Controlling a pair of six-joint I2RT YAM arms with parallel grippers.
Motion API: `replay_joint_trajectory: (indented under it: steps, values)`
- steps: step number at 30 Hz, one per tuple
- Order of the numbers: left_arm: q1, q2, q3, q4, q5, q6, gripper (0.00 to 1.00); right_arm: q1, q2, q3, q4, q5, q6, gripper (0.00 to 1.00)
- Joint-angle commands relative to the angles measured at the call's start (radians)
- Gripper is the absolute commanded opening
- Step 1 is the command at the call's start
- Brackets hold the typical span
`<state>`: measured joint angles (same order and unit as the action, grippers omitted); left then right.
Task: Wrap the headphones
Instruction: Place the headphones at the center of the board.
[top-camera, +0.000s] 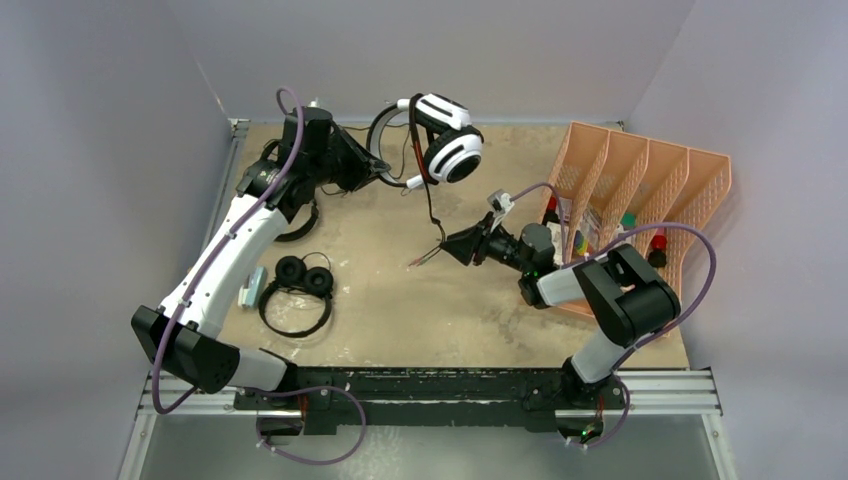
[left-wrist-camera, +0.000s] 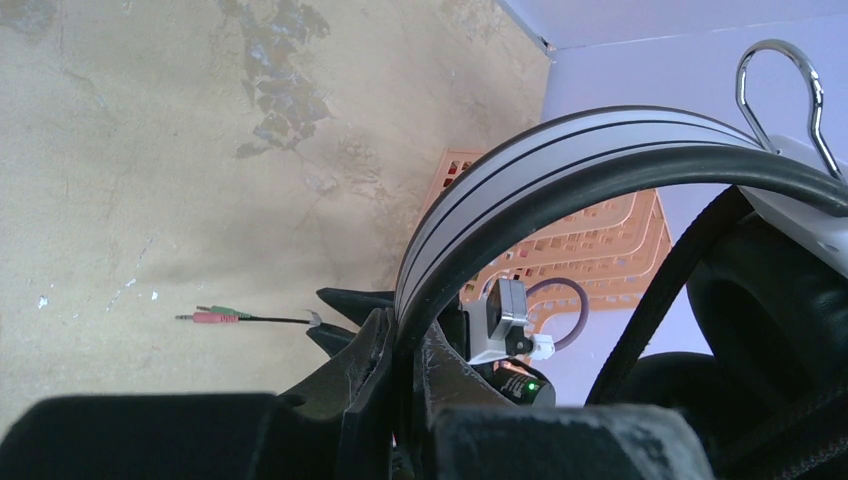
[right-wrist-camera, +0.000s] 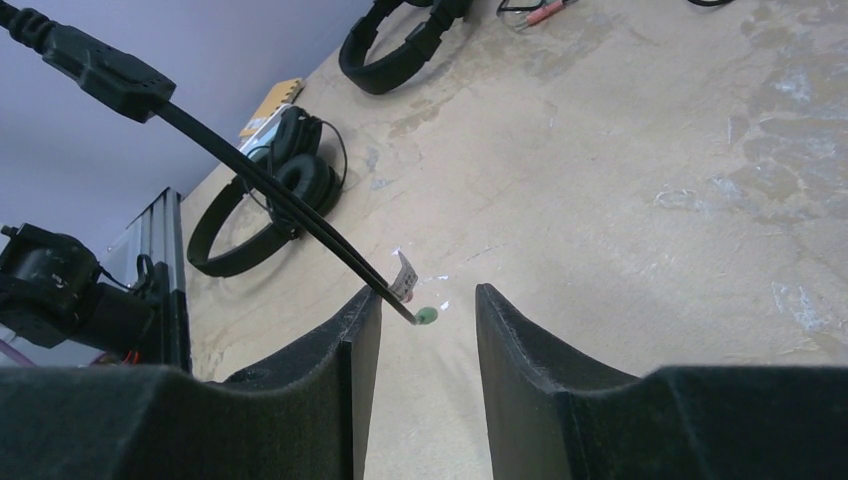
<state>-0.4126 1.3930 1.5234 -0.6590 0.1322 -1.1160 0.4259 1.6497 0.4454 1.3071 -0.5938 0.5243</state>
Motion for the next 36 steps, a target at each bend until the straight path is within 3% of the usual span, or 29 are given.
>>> replay_joint_trajectory:
  steps: [1,12,21,24,26,31,36]
  values:
    - [0.011,-0.024,0.061,0.138,0.052,-0.041,0.00,0.011,0.005,0.036,0.087,-0.016,0.009,0.41]
    - [0.014,-0.020,0.060,0.144,0.070,-0.045,0.00,0.017,0.036,0.066,0.132,-0.023,0.035,0.37]
    - [0.015,-0.017,0.060,0.146,0.083,-0.043,0.00,0.017,0.036,0.073,0.149,-0.034,0.063,0.16]
    - [0.015,-0.020,0.055,0.142,0.091,-0.029,0.00,0.018,0.031,0.082,0.150,-0.043,0.078,0.00]
    - [0.017,-0.022,0.051,0.145,0.101,0.000,0.00,0.013,0.019,0.089,0.105,-0.067,0.084,0.00]
    - [0.018,-0.063,0.007,0.174,0.081,0.242,0.00,-0.037,-0.098,0.132,-0.214,-0.134,0.044,0.00]
    - [0.018,-0.171,-0.149,0.241,0.104,0.712,0.00,-0.177,-0.262,0.264,-0.810,-0.239,-0.079,0.00]
